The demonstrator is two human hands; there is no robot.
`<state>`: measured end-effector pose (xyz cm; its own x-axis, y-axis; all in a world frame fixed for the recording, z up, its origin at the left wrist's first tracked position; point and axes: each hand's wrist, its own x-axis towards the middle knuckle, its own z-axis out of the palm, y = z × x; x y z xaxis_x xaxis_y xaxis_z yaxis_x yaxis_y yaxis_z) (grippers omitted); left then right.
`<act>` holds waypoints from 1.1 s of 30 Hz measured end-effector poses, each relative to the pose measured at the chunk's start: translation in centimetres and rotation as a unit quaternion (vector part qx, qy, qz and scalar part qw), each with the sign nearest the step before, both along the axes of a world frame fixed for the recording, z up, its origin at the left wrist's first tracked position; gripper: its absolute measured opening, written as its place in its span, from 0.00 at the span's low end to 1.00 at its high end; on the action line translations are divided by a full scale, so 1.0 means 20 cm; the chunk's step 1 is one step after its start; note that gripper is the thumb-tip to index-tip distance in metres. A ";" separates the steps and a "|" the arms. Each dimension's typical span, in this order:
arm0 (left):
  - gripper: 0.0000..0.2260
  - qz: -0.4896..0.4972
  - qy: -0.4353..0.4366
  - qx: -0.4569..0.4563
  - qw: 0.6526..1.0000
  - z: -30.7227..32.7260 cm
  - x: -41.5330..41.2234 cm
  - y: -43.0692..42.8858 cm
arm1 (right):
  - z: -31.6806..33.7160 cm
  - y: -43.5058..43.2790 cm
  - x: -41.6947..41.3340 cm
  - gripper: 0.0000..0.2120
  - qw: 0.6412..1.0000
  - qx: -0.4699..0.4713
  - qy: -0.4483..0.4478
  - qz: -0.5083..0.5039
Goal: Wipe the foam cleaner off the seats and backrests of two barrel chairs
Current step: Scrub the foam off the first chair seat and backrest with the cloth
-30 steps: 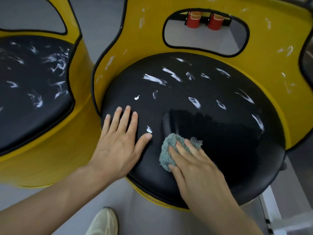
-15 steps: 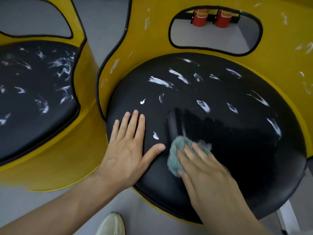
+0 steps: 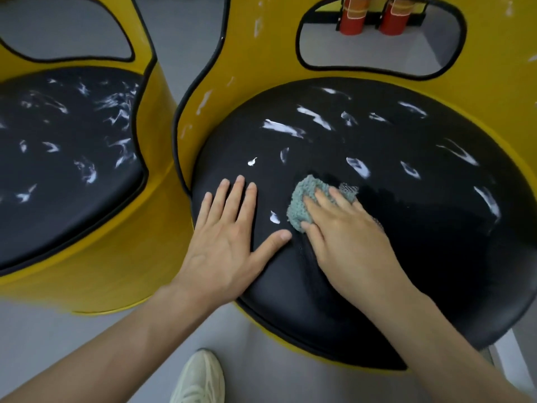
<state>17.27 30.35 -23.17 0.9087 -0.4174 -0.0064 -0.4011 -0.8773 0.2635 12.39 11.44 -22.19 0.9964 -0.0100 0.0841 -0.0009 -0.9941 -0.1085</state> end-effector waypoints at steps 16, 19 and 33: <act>0.58 0.030 0.034 0.003 0.999 -0.01 -0.01 0.02 | 0.03 -0.03 0.11 0.27 0.996 0.014 0.093 0.012; 0.59 0.022 0.037 -0.009 0.999 0.00 -0.01 0.03 | 0.03 -0.05 -0.09 0.31 0.995 0.017 0.100 0.020; 0.59 0.015 0.041 -0.008 0.999 0.01 -0.01 0.04 | 0.06 -0.01 0.16 0.27 0.994 0.024 0.101 0.022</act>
